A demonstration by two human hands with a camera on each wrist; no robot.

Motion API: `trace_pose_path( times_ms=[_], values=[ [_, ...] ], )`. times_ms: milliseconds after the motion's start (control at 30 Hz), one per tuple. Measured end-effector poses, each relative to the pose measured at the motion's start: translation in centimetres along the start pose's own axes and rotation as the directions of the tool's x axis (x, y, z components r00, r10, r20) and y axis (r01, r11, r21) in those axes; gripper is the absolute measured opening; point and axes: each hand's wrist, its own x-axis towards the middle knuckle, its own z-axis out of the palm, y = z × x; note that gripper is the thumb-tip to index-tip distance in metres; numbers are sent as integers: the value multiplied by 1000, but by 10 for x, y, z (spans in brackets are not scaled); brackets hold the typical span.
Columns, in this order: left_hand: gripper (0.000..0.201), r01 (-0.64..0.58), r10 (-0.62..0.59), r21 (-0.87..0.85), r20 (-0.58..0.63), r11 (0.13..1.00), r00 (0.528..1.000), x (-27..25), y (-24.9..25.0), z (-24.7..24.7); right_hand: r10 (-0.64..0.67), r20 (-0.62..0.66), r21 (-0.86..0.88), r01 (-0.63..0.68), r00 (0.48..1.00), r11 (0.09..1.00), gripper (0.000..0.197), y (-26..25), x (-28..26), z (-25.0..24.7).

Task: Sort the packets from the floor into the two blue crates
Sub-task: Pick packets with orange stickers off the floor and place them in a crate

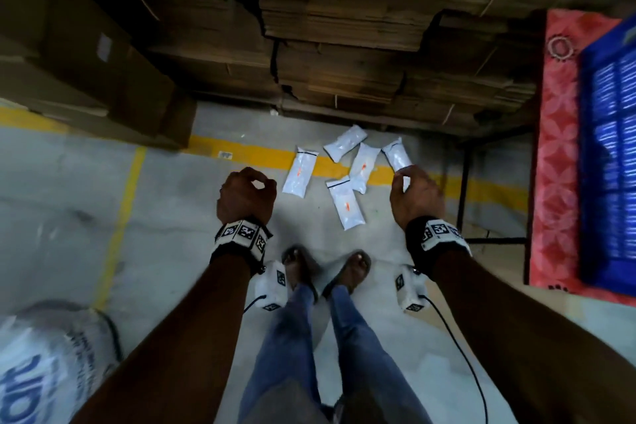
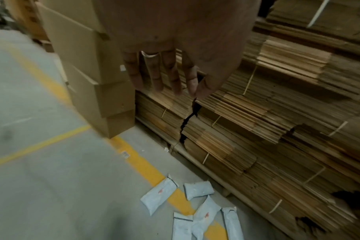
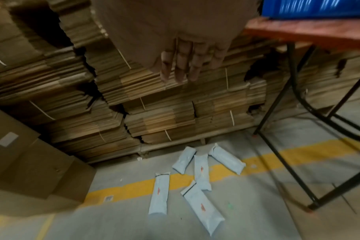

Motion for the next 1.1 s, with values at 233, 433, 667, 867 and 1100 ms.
trace_pose_path(
  times_ms=[233, 433, 667, 867, 1100],
  values=[
    [88, -1, -4, 52, 104, 999, 995, 42, -21, 68, 123, 80, 70, -129, 989, 989, 41, 17, 6, 86],
    [105, 18, -19, 10, 71, 1000, 997, 105, -46, 191, 131, 90, 131, -142, 987, 981, 55, 63, 35, 213],
    [68, -21, 15, 75, 84, 997, 996, 166, -122, 364, 119, 112, 56, -125, 987, 991, 44, 148, 58, 364],
    [57, -25, 14, 111, 104, 993, 994, 214, -181, 473, 166, 176, -22, -164, 970, 986, 48, 218, 80, 478],
    [56, -193, 182, 164, 84, 967, 980, 278, -232, 576, 151, 213, -14, -152, 965, 988, 59, 269, 120, 579]
  ],
)
